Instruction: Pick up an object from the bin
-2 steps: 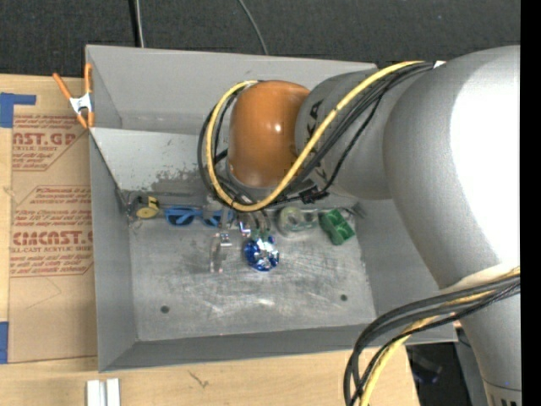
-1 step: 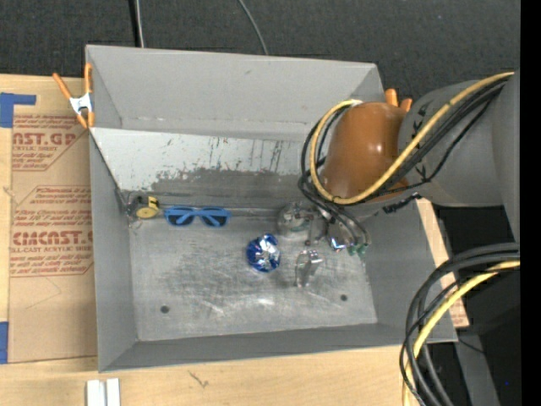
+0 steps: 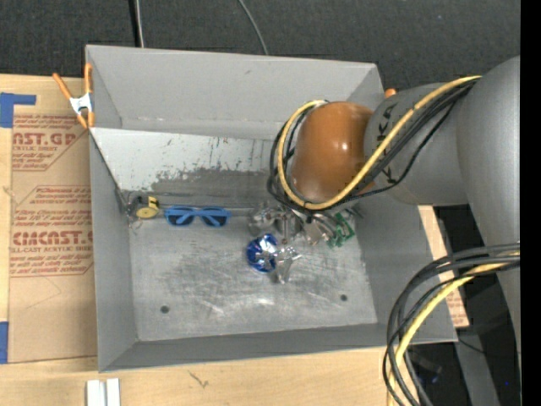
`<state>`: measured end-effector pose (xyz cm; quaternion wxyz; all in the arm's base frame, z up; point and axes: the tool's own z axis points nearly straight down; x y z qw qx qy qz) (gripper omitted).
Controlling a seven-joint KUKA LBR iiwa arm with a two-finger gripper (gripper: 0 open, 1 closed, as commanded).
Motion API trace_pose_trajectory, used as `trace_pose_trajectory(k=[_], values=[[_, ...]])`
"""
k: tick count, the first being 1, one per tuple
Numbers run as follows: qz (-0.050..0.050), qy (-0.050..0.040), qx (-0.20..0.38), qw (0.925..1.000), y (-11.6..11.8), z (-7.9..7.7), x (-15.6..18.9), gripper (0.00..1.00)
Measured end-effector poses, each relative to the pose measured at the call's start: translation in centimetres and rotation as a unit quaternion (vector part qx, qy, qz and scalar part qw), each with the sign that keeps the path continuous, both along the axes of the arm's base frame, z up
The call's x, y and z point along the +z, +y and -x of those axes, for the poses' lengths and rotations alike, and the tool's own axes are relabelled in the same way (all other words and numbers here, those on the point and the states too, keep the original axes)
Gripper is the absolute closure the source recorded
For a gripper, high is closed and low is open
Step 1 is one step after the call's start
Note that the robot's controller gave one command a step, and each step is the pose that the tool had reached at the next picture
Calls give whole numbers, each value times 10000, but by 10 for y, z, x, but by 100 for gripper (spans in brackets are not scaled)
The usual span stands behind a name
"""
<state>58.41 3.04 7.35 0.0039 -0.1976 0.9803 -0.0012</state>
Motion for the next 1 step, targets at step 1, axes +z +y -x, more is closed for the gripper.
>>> trace_pose_trajectory(k=[1], values=[[-8,20,-9,10000,0,-1,1,0]])
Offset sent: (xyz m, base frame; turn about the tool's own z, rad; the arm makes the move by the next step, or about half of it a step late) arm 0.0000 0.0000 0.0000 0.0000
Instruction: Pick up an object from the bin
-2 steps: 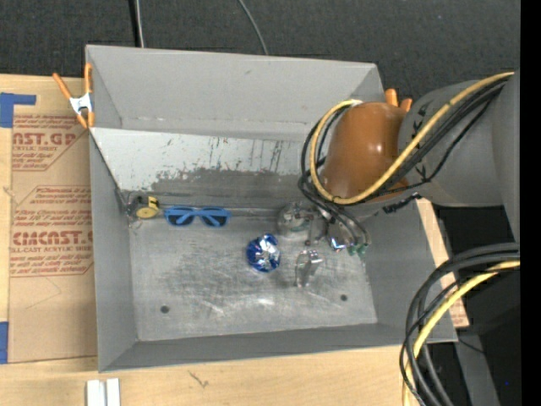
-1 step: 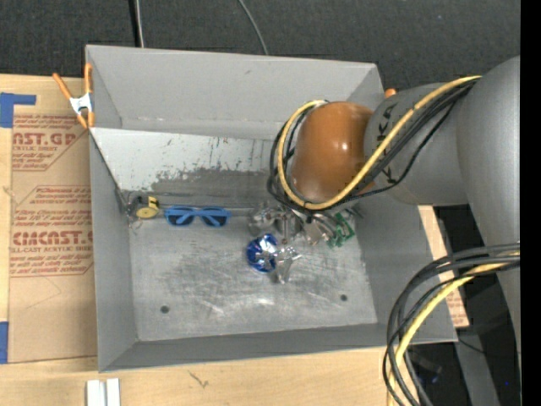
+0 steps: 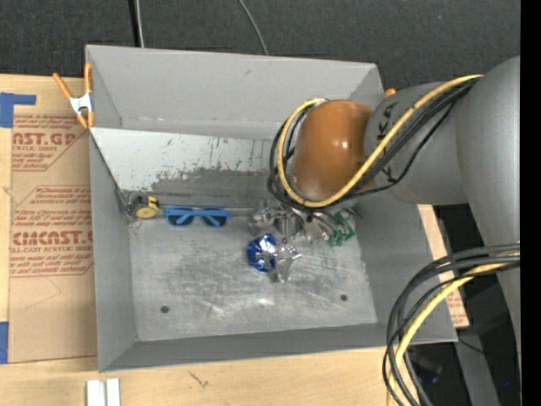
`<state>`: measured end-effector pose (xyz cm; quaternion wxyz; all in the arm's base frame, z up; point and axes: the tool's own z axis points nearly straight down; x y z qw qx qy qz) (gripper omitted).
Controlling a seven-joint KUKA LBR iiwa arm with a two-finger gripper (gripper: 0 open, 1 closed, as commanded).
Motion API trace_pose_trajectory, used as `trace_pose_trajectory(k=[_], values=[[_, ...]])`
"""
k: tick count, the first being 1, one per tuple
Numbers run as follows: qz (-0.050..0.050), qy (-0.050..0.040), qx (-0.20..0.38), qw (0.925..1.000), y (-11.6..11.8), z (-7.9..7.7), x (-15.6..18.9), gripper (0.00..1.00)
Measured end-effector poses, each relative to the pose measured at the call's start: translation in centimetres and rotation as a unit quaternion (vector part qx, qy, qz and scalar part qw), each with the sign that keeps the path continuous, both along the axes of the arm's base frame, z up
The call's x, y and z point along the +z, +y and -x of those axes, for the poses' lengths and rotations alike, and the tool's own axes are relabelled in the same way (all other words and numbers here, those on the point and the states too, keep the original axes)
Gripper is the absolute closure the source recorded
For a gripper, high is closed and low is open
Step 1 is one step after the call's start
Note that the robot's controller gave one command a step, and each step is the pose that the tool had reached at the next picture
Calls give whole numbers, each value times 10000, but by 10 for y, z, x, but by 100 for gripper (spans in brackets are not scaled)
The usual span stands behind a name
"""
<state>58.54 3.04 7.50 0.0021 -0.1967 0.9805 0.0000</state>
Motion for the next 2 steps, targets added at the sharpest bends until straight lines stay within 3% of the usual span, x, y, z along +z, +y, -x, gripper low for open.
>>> trace_pose_trajectory(k=[1,2], values=[[-8,-31,2,10000,1,-2,2,100],[-2,-30,3,10000,2,-4,94,100]])
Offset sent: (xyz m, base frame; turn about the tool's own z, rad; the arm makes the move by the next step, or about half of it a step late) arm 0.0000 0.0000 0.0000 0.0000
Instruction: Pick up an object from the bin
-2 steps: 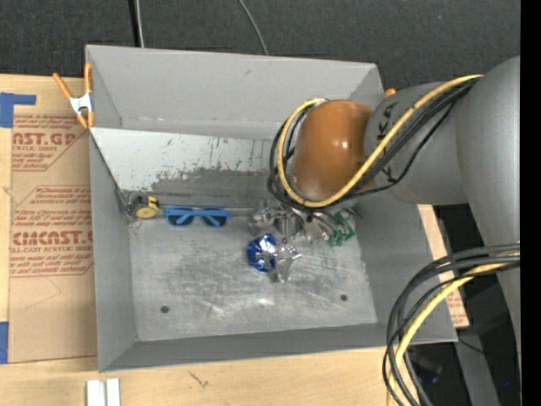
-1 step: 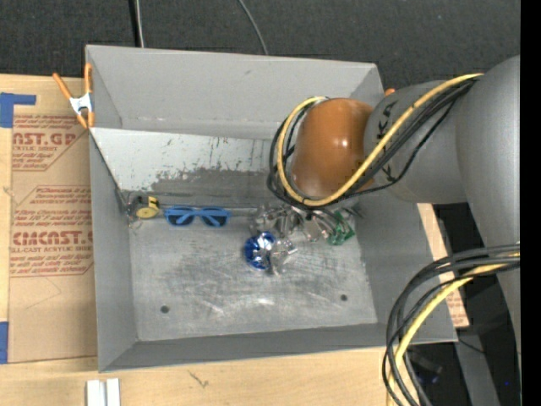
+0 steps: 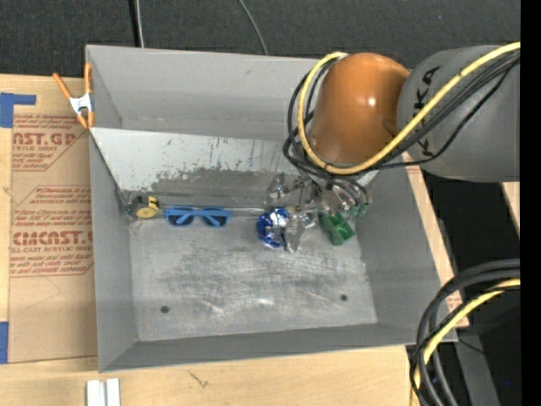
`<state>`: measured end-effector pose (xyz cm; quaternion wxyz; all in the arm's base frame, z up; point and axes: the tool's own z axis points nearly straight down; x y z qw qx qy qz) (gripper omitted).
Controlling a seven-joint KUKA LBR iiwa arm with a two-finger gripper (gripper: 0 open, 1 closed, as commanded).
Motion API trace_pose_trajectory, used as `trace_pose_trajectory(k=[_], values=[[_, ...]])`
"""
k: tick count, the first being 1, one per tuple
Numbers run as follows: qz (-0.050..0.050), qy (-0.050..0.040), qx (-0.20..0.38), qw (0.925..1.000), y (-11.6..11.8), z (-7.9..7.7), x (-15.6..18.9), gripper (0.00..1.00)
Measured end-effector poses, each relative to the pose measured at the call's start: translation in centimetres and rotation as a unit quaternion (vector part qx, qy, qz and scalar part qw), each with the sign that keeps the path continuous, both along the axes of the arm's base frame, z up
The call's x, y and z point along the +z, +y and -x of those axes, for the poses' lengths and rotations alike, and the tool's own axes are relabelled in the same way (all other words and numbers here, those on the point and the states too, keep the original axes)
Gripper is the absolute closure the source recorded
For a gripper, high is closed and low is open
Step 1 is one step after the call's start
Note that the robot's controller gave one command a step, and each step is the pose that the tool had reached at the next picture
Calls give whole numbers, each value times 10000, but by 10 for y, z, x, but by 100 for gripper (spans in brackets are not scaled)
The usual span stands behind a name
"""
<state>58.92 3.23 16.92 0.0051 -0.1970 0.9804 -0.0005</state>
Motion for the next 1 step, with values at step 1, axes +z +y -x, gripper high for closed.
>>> trace_pose_trajectory(k=[1], values=[[0,24,-1,10000,1,-1,18,100]])
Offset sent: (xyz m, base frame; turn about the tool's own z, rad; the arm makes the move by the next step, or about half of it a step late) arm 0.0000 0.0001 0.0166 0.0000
